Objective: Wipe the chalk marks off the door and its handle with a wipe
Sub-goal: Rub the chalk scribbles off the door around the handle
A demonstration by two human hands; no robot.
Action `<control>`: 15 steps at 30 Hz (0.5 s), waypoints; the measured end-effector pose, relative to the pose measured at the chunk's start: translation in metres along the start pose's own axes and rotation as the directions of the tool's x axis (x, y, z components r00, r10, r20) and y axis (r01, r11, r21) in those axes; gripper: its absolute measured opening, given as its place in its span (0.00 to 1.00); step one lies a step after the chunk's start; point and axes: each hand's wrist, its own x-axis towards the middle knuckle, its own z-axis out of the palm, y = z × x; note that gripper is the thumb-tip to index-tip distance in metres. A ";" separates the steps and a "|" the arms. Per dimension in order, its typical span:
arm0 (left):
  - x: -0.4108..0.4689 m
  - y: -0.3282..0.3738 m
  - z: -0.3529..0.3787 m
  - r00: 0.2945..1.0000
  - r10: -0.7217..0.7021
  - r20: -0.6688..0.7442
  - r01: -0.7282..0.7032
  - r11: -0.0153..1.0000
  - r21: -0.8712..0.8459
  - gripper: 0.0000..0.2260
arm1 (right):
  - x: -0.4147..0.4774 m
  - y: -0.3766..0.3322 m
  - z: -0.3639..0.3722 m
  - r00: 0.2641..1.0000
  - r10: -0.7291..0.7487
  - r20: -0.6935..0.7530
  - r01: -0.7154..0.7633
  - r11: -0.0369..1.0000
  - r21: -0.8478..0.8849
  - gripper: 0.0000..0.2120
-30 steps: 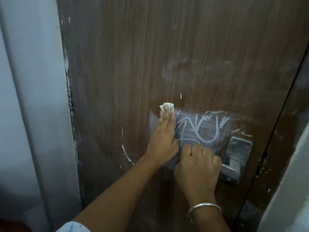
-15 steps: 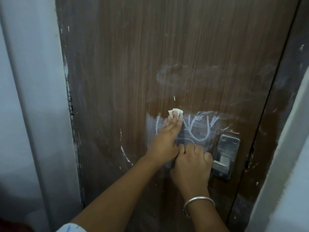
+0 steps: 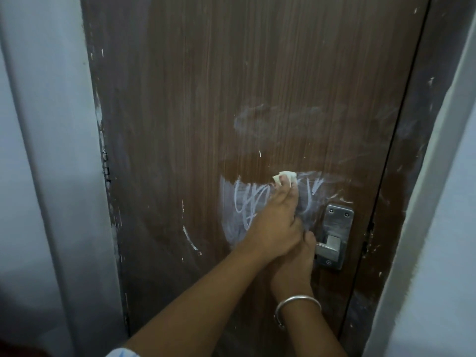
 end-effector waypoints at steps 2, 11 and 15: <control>0.001 0.002 0.003 1.000 0.007 -0.009 -0.006 0.999 0.033 0.29 | 0.001 -0.005 -0.007 0.992 0.041 0.119 -0.041 0.999 -0.002 0.19; 0.005 -0.001 -0.003 0.992 -0.064 -0.111 0.041 0.978 -0.202 0.24 | 0.004 0.006 -0.016 0.995 -0.091 0.044 0.086 0.990 0.116 0.16; 0.003 -0.008 -0.010 0.999 -0.018 -0.040 0.010 0.981 -0.196 0.24 | 0.016 0.028 -0.027 0.992 0.071 -0.102 -0.033 0.939 0.342 0.13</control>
